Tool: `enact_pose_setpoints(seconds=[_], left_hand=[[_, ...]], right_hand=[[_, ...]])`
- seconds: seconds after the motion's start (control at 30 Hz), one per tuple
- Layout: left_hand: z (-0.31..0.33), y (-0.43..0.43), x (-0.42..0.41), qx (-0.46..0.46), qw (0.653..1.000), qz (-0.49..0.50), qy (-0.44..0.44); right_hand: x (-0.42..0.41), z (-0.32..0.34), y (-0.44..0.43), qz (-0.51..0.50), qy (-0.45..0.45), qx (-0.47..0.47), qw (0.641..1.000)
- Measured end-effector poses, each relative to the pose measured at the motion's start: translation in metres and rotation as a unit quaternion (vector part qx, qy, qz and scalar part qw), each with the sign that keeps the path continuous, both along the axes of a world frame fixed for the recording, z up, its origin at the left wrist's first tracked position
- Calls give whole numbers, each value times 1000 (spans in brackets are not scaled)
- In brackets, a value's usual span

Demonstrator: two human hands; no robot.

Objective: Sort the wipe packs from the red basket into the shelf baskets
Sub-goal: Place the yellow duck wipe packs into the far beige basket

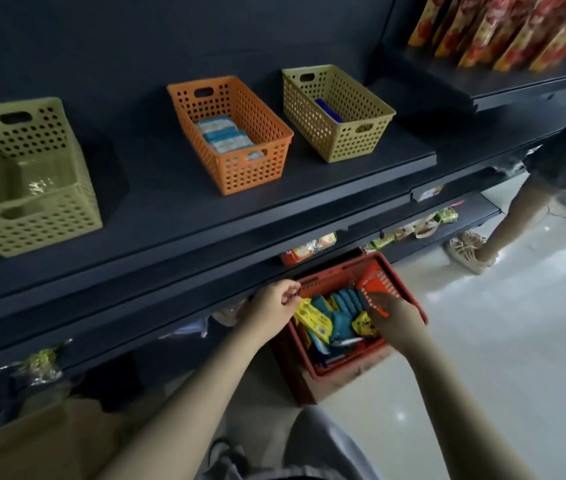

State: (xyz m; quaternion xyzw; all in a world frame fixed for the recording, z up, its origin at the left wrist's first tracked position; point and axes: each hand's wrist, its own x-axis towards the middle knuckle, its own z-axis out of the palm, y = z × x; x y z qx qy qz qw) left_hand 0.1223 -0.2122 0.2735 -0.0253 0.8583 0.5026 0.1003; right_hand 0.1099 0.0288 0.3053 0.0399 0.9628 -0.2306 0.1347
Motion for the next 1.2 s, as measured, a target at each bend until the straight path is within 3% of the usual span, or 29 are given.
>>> enact_pose_setpoints(seconds=[0.2,0.37,0.6,0.8,1.0,1.2], left_hand=[[-51,55,15,55,989,47,-126],[-82,109,9,60,973,134,-178],[-147,171,-14,64,930,257,-253],[-236,191,-53,111,879,357,-297],[-334,198,-98,94,844,450,-278],[-375,209,-117,62,793,570,-206]], right_hand=[[-5,-49,65,-51,-61,-40,996],[-47,-83,127,-9,-103,-30,994],[-117,-151,185,27,-158,-25,987],[-158,-262,181,77,-232,-30,969],[-197,-364,175,50,-230,-50,971],[-216,-410,198,43,-306,-95,946]])
